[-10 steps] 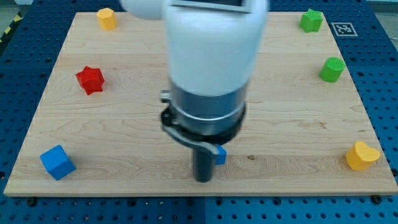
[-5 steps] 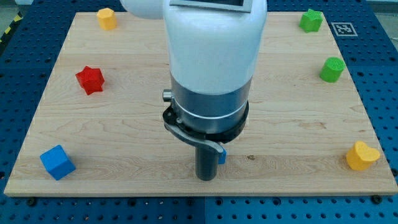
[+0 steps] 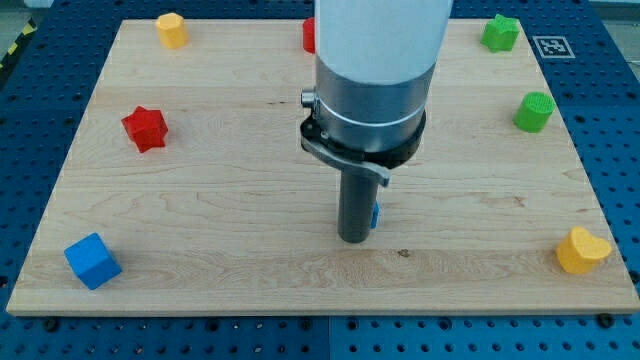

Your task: Place the blue triangle to the bottom red circle

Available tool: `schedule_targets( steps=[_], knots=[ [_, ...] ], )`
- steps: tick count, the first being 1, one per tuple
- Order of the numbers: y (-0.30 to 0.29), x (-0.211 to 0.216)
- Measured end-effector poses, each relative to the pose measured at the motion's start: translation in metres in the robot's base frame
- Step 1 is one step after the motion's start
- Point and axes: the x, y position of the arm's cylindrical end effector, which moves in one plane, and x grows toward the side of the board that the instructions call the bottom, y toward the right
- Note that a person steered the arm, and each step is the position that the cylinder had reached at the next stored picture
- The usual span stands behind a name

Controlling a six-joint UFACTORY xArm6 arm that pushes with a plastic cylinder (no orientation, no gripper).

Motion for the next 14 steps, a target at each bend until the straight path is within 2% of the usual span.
schedule_targets(
  steps=[2, 4, 5, 8, 10, 11, 14],
  knots=[
    [0.007, -0.042],
    [0.035, -0.049],
    [0.036, -0.067],
    [0.07, -0.142],
    [0.07, -0.201],
    [0.07, -0.209],
    [0.081, -0.191]
  ],
)
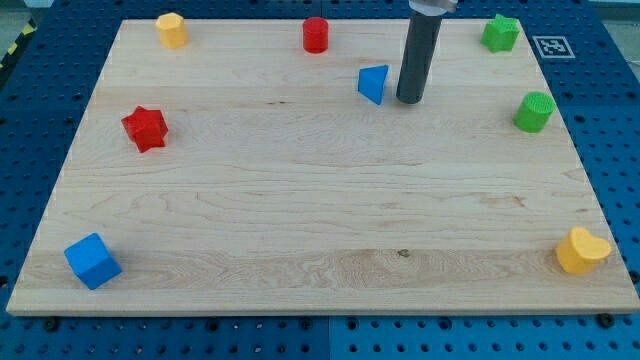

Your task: Place the blue triangle to the bottom red circle

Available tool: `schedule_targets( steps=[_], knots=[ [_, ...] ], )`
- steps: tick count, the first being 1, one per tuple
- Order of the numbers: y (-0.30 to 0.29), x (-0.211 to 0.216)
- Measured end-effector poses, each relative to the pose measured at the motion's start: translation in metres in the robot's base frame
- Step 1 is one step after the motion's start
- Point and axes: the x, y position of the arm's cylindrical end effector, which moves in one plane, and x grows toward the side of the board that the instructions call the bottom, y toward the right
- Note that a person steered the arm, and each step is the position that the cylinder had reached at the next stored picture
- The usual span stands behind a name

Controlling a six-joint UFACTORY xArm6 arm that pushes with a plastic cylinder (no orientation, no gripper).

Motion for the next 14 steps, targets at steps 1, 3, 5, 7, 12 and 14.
schedule_targets(
  steps=[1, 3, 5, 7, 12, 14],
  knots=[
    [-0.001, 0.001],
    [-0.035, -0.012],
    [-0.035, -0.034],
    [-0.051, -0.014],
    [-0.09, -0.034],
    [-0.091, -0.045]
  ],
)
